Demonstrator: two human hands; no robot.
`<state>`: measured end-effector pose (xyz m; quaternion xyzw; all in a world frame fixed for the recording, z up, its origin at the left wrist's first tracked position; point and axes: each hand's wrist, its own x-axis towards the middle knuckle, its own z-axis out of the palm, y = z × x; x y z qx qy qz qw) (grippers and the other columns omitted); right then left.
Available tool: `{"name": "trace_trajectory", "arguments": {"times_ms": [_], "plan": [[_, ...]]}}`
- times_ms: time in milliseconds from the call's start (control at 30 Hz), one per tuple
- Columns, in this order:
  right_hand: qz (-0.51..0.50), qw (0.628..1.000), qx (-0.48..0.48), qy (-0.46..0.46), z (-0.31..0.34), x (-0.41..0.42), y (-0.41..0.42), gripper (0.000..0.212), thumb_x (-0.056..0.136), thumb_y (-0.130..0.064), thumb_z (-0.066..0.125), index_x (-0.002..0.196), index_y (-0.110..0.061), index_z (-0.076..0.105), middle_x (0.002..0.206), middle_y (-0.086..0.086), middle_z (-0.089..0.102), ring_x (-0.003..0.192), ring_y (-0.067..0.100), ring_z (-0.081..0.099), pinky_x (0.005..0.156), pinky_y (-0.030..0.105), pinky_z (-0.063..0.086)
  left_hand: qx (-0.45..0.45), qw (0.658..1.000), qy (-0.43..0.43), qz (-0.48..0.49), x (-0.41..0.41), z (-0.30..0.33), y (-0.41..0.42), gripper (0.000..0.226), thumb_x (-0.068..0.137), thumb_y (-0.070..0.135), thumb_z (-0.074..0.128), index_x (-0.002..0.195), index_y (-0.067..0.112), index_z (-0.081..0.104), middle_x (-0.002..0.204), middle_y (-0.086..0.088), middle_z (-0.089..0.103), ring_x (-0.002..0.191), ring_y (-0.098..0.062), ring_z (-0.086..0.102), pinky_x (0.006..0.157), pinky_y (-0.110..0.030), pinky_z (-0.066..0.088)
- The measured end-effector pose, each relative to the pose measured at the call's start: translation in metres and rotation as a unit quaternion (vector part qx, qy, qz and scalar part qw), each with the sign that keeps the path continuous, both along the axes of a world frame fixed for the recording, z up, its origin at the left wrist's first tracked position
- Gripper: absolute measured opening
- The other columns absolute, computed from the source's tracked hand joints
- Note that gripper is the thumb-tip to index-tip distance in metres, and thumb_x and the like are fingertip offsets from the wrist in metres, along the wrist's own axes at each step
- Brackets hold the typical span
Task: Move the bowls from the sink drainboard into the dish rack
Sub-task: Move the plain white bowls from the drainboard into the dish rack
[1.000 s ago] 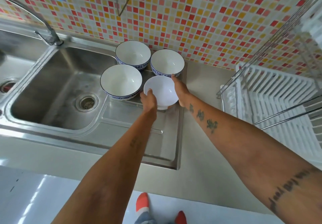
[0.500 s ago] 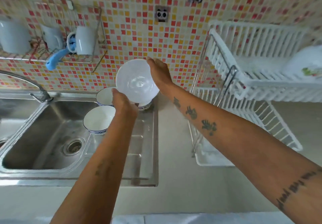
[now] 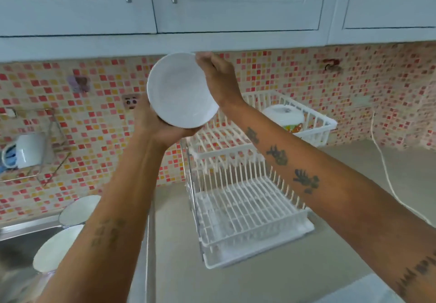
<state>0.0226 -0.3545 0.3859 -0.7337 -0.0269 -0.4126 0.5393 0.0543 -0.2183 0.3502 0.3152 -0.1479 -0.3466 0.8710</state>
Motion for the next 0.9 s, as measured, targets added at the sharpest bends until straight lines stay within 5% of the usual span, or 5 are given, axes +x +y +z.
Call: {"name": "trace_trajectory", "arguments": {"times_ms": [267, 400, 600, 700, 900], "plan": [[-0.076, 0.994, 0.075, -0.004, -0.012, -0.061, -0.129, 0.021, 0.100, -0.020, 0.043, 0.089, -0.013, 0.059, 0.089, -0.005, 0.054, 0.079, 0.008, 0.049, 0.067, 0.025, 0.038, 0.092, 0.993, -0.049, -0.052, -0.029, 0.010, -0.119, 0.065, 0.084, 0.054, 0.056, 0.136, 0.016, 0.048, 0.130, -0.017, 0.049, 0.114, -0.044, 0.054, 0.088, -0.062, 0.050], [-0.089, 0.991, 0.101, 0.020, -0.019, -0.077, -0.171, 0.058, 0.092, -0.041, 0.035, 0.114, 0.008, 0.055, 0.103, 0.014, 0.057, 0.092, 0.019, 0.050, 0.074, 0.032, 0.042, 0.138, 0.977, -0.161, 0.022, -0.034, 0.017, -0.165, 0.048, 0.088, 0.047, 0.059, 0.126, 0.019, 0.051, 0.110, -0.010, 0.054, 0.101, -0.034, 0.058, 0.079, -0.053, 0.054], [-0.114, 0.985, 0.100, 0.087, -0.031, -0.080, -0.220, 0.063, 0.101, -0.051, 0.027, 0.124, -0.004, 0.061, 0.108, 0.005, 0.067, 0.092, 0.011, 0.061, 0.078, 0.016, 0.048, 0.249, 0.843, -0.432, 0.202, -0.030, 0.005, -0.217, 0.073, 0.069, 0.045, 0.081, 0.121, 0.011, 0.042, 0.114, -0.007, 0.058, 0.092, -0.017, 0.064, 0.068, -0.023, 0.058], [-0.123, 0.981, 0.057, 0.137, -0.035, -0.071, -0.229, 0.076, 0.085, -0.070, 0.034, 0.132, -0.014, 0.055, 0.128, 0.007, 0.061, 0.115, 0.024, 0.058, 0.099, 0.040, 0.044, 0.308, 0.749, -0.528, 0.257, -0.021, -0.006, -0.237, 0.080, 0.059, 0.051, 0.083, 0.118, 0.018, 0.040, 0.122, -0.008, 0.051, 0.111, -0.027, 0.055, 0.089, -0.041, 0.056], [-0.119, 0.977, 0.069, 0.164, -0.050, -0.050, -0.238, 0.058, 0.086, -0.052, 0.059, 0.127, -0.014, 0.045, 0.113, -0.003, 0.057, 0.100, 0.018, 0.064, 0.071, 0.028, 0.051, 0.353, 0.644, -0.605, 0.307, -0.021, -0.024, -0.264, 0.076, 0.066, 0.039, 0.084, 0.122, 0.008, 0.042, 0.124, -0.010, 0.046, 0.114, -0.029, 0.039, 0.092, -0.041, 0.046]]}}
